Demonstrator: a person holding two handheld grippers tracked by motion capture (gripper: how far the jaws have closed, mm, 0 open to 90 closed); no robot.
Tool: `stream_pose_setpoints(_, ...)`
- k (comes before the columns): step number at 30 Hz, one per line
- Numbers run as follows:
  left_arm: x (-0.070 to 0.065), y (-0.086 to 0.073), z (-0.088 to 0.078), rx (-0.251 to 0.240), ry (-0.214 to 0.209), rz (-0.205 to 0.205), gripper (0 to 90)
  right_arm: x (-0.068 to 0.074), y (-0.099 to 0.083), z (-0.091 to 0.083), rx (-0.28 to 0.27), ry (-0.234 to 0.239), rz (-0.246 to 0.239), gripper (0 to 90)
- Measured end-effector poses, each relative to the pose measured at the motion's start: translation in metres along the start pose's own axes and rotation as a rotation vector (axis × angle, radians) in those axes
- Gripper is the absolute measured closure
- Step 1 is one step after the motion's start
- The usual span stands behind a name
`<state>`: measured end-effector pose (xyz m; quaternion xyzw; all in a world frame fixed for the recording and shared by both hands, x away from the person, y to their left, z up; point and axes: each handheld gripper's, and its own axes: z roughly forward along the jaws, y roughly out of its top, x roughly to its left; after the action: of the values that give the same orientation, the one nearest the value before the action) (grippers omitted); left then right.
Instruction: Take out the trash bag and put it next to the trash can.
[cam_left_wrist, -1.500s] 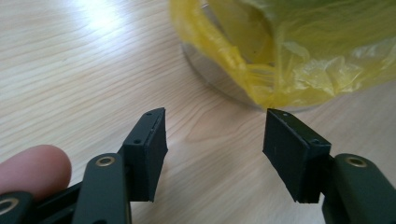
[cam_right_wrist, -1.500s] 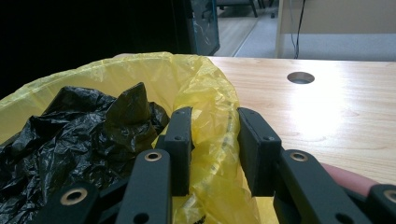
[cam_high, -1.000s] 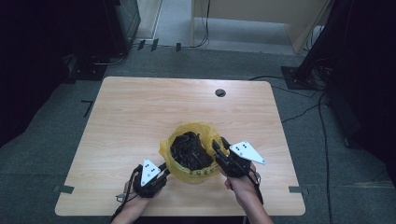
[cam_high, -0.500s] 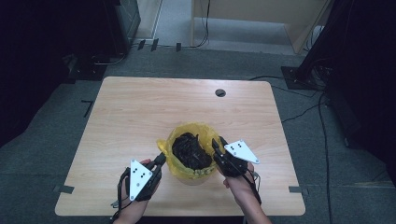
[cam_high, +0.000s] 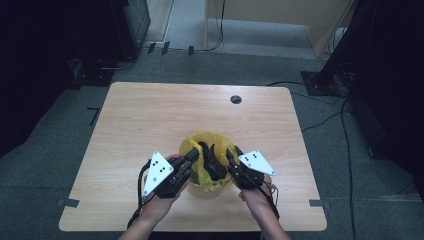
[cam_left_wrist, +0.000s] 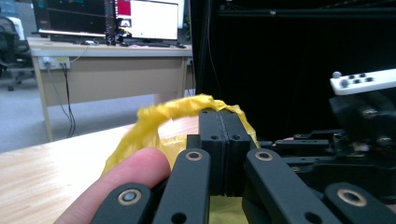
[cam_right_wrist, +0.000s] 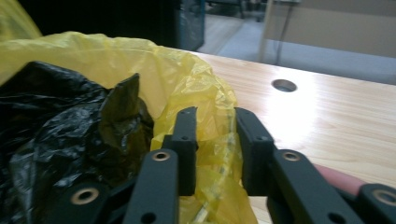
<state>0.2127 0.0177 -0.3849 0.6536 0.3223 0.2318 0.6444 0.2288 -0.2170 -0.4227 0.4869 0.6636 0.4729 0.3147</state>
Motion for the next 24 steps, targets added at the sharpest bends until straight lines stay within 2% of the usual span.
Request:
stream_pose_setpoints(1,0.003,-0.002,0.001,0.008,-0.001,-0.022,89.7,-0.003,0.0,-0.001,-0.003,0.029,0.009,61.8)
stream_pose_setpoints(2,0.006,-0.003,0.003,0.025,0.002,-0.025,89.6,-0.012,0.002,-0.006,-0.02,0.093,0.035,50.6)
stream_pose_setpoints(3,0.008,-0.004,0.003,0.03,0.016,-0.02,89.6,-0.012,0.002,-0.006,-0.02,0.093,0.035,50.6)
stream_pose_setpoints(4,0.01,-0.005,0.002,0.029,0.018,-0.029,89.5,-0.017,0.004,-0.01,-0.029,0.109,0.06,48.5)
stream_pose_setpoints(5,0.013,-0.007,0.001,0.034,0.025,-0.038,89.4,-0.028,0.011,-0.022,-0.06,0.102,0.095,45.2)
stream_pose_setpoints(6,0.013,-0.007,0.001,0.034,0.025,-0.038,89.2,-0.028,0.011,-0.022,-0.06,0.102,0.095,45.2)
stream_pose_setpoints(8,0.015,-0.008,0.001,0.041,0.028,-0.041,89.0,-0.04,0.017,-0.033,-0.092,0.06,0.116,44.3)
stream_pose_setpoints(10,0.017,-0.009,0.0,0.05,0.034,-0.045,88.8,-0.053,0.018,-0.043,-0.109,-0.014,0.137,44.0)
stream_pose_setpoints(11,0.019,-0.009,0.0,0.055,0.036,-0.052,88.7,-0.06,0.016,-0.045,-0.109,-0.048,0.15,43.9)
stream_pose_setpoints(12,0.02,-0.01,-0.001,0.056,0.037,-0.057,88.5,-0.074,0.005,-0.044,-0.085,-0.111,0.185,44.0)
stream_pose_setpoints(13,0.021,-0.01,-0.001,0.06,0.039,-0.059,88.5,-0.074,0.005,-0.044,-0.085,-0.111,0.185,44.0)
stream_pose_setpoints(14,0.022,-0.01,-0.002,0.063,0.042,-0.058,88.4,-0.078,-0.005,-0.041,-0.064,-0.142,0.183,44.1)
stream_pose_setpoints(15,0.023,-0.01,-0.002,0.066,0.044,-0.062,88.3,-0.08,-0.016,-0.035,-0.042,-0.163,0.154,44.1)
stream_pose_setpoints(16,0.023,-0.01,-0.002,0.064,0.043,-0.072,88.3,-0.081,-0.028,-0.028,-0.008,-0.182,0.104,44.2)
stream_pose_setpoints(17,0.024,-0.01,-0.003,0.067,0.045,-0.074,88.3,-0.08,-0.052,-0.013,0.078,-0.176,-0.002,47.1)
stream_pose_setpoints(18,0.024,-0.009,-0.004,0.065,0.044,-0.08,88.3,-0.079,-0.063,-0.007,0.112,-0.136,-0.044,47.1)
stream_pose_setpoints(19,0.024,-0.009,-0.004,0.065,0.044,-0.08,88.3,-0.079,-0.063,-0.007,0.112,-0.136,-0.044,47.1)
stream_pose_setpoints(21,0.024,-0.009,-0.005,0.065,0.042,-0.08,88.3,-0.077,-0.076,0.0,0.161,-0.016,-0.097,44.7)
stream_pose_setpoints(23,0.026,-0.009,-0.005,0.068,0.043,-0.086,88.4,-0.072,-0.088,0.005,0.177,0.098,-0.155,42.5)
stream_pose_setpoints(24,0.026,-0.009,-0.005,0.068,0.043,-0.086,88.4,-0.072,-0.088,0.005,0.177,0.098,-0.155,42.5)
